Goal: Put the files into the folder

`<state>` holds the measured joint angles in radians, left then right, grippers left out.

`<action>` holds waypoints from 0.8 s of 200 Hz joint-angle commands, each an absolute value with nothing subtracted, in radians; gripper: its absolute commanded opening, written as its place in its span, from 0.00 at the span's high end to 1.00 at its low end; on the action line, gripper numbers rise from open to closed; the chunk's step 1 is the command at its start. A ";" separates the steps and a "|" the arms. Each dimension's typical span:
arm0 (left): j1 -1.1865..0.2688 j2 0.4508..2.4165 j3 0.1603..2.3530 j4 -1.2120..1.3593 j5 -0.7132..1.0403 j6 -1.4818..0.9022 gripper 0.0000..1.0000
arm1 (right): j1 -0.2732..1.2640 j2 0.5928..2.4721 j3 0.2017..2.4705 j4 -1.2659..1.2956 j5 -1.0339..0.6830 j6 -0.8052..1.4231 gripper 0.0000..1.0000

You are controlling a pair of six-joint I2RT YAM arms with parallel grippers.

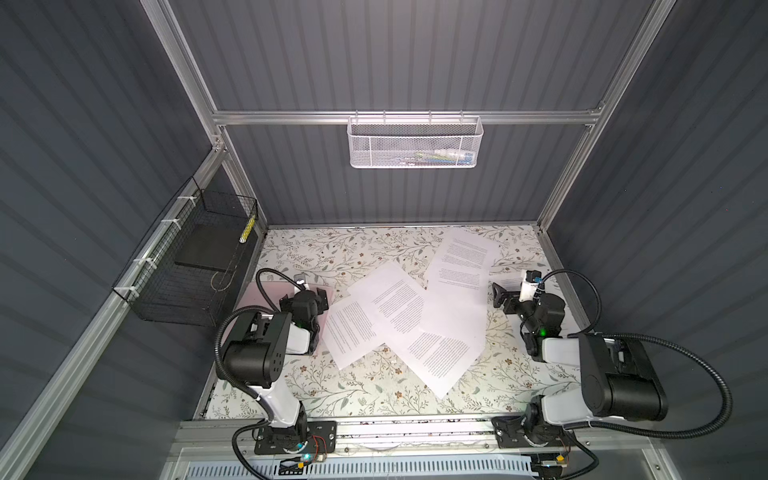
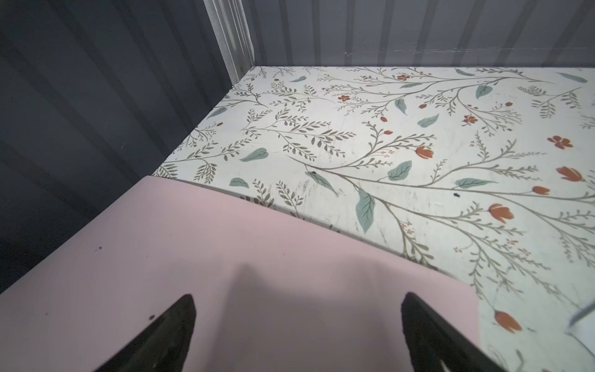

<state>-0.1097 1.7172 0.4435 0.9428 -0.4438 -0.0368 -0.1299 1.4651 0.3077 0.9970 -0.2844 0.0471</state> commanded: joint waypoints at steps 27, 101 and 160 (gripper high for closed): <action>-0.114 1.720 0.453 0.955 -0.436 -0.035 0.00 | -0.125 1.463 0.313 1.007 -0.278 0.037 0.01; -0.114 1.718 0.450 0.957 -0.436 -0.036 0.00 | -0.125 1.462 0.313 1.005 -0.277 0.037 0.01; -0.112 1.718 0.456 0.945 -0.433 -0.036 0.00 | -0.127 1.463 0.314 1.005 -0.278 0.038 0.01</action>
<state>-0.1097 1.7172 0.4442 0.9424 -0.4431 -0.0368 -0.1299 1.4651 0.3077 0.9974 -0.2840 0.0441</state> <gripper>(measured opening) 0.997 0.989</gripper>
